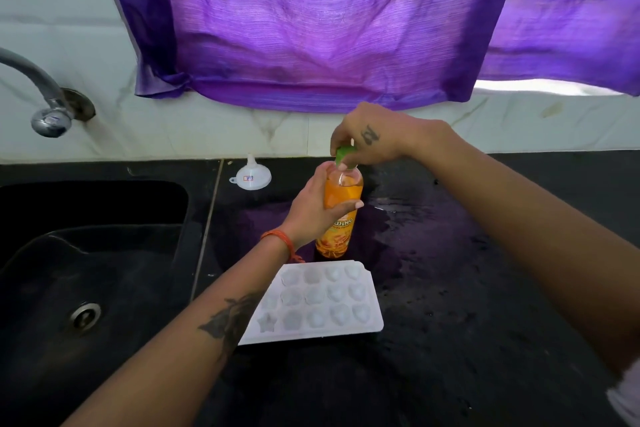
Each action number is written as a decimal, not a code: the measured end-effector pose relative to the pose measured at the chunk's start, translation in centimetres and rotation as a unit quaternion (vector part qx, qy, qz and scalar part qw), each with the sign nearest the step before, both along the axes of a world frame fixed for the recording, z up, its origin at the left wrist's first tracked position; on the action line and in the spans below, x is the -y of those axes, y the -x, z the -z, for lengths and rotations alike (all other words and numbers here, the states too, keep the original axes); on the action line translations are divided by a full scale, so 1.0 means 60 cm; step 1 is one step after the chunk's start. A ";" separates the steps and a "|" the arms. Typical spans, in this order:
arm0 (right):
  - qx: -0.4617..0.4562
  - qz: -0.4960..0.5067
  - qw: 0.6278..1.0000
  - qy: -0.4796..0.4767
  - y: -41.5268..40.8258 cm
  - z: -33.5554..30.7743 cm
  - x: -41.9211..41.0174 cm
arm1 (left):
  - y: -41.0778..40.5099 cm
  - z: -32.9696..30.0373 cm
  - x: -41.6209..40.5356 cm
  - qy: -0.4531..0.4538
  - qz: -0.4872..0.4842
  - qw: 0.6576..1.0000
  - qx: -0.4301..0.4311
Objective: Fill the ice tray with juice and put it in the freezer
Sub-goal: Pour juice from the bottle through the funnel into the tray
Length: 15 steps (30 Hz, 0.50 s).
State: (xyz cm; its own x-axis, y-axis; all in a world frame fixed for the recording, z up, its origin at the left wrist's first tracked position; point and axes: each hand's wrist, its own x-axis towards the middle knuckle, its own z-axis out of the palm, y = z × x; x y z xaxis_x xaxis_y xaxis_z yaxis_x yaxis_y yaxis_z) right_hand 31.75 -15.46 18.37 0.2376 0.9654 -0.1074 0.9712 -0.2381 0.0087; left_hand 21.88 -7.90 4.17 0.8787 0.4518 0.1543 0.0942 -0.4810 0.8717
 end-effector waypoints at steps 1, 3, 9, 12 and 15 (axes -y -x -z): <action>-0.011 -0.010 1.000 -0.005 0.000 -0.004 -0.001 | 0.000 -0.002 -0.001 0.006 0.001 1.000 -0.008; -0.029 -0.018 0.999 -0.036 -0.004 -0.015 0.000 | 0.000 -0.006 -0.005 0.026 0.008 1.000 -0.015; -0.164 0.087 0.948 -0.257 -0.045 0.013 0.071 | 0.014 0.000 -0.008 0.070 0.014 0.997 0.002; -0.212 0.205 0.929 -0.223 -0.052 0.139 0.106 | 0.030 0.020 -0.009 0.101 -0.010 0.995 0.016; -0.230 0.289 0.913 -0.172 -0.035 0.273 0.122 | 0.042 0.041 -0.009 0.130 -0.022 0.991 0.021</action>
